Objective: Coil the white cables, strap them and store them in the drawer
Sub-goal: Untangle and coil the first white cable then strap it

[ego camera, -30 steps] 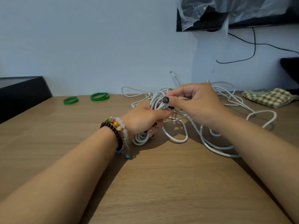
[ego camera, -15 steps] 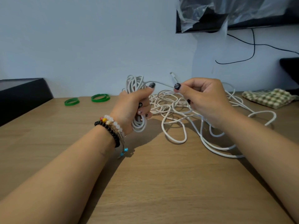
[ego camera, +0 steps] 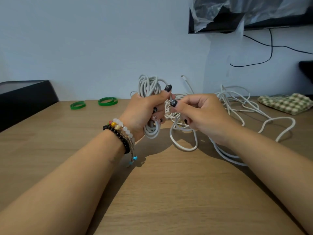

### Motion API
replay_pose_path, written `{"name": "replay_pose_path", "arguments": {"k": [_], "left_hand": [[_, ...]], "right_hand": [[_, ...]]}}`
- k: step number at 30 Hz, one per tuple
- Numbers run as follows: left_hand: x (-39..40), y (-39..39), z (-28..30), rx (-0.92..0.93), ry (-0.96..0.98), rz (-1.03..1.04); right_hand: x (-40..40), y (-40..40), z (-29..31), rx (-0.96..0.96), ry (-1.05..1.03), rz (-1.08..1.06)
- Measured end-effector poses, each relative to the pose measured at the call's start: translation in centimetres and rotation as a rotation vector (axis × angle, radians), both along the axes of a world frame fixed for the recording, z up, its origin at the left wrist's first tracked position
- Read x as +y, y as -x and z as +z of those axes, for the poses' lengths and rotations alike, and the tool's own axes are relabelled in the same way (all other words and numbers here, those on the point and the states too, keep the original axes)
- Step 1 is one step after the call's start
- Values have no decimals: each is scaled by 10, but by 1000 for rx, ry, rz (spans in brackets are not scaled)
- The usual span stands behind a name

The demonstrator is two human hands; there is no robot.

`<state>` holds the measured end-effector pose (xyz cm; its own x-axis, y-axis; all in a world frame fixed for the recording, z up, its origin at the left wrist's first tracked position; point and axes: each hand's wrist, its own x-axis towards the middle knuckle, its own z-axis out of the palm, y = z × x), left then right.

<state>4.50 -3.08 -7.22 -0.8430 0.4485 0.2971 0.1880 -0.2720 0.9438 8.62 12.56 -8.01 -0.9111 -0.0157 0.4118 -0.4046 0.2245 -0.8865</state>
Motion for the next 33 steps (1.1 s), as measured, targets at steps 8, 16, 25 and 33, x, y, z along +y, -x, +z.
{"name": "replay_pose_path", "arguments": {"k": [8,16,25,33], "left_hand": [[-5,11,5,-170,-228,170],[3,7,-2,-3,-37,336],[4,4,7,-303,-265,16],[2,6,10,-323,-408,27]], "right_hand": [[7,0,4,-2,-47,46],[-1,0,-4,55,-172,59],[-2,1,-3,-23,-148,203],[22,1,7,-65,-212,173]]}}
